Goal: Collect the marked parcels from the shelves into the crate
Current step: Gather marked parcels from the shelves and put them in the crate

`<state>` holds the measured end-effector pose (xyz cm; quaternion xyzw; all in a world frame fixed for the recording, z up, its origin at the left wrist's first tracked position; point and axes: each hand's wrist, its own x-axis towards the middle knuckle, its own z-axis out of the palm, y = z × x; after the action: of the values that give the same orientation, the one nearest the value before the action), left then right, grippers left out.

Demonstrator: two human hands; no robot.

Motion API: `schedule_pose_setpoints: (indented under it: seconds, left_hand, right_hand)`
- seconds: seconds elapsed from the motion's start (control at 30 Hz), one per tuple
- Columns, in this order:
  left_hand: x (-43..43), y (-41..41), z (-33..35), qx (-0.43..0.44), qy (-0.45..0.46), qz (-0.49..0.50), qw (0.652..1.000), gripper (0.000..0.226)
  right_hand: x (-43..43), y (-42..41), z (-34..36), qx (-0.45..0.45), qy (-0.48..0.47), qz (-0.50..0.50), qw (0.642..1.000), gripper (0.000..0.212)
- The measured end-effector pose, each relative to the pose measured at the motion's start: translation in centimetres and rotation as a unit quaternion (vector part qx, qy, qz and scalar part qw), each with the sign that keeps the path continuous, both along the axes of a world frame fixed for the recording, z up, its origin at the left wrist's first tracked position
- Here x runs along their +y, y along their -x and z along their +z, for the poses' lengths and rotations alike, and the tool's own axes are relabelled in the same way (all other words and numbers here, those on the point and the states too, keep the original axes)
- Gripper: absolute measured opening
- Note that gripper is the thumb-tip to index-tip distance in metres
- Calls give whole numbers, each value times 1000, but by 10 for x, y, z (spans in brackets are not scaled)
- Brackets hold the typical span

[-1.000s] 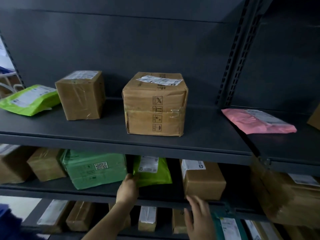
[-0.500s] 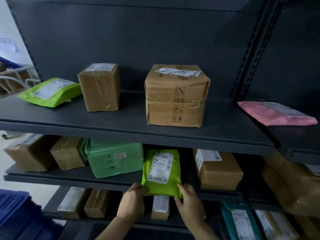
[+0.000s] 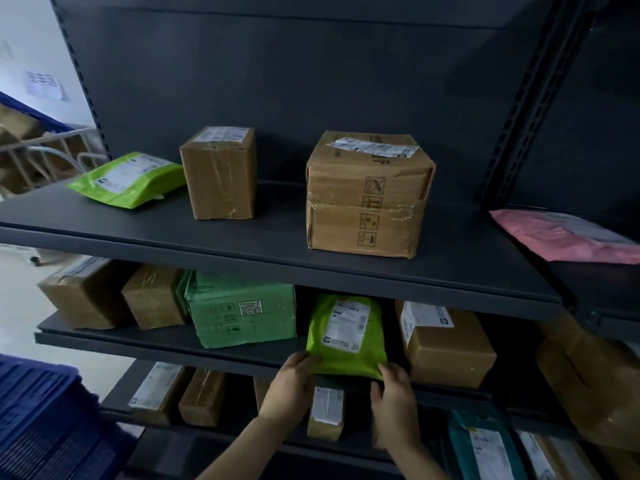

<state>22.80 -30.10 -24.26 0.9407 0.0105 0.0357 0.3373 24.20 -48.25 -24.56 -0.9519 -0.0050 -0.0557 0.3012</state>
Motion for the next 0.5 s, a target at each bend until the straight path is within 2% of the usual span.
schedule_pose_setpoints:
  seconds: [0.1, 0.23, 0.37, 0.5]
  left_hand:
    - [15, 12, 4, 7, -5, 26, 1000, 51]
    - [47, 39, 15, 28, -29, 85, 996, 53]
    - [77, 55, 35, 20, -36, 144, 989, 51]
    - [109, 50, 54, 9, -9, 201, 979, 54]
  right_hand:
    - [-1, 3, 5, 39, 44, 5, 998, 50]
    - [4, 17, 20, 44, 101, 46, 993, 52]
    - [25, 20, 46, 23, 59, 108, 992, 51]
    - [64, 7, 64, 49, -23, 142, 988, 51]
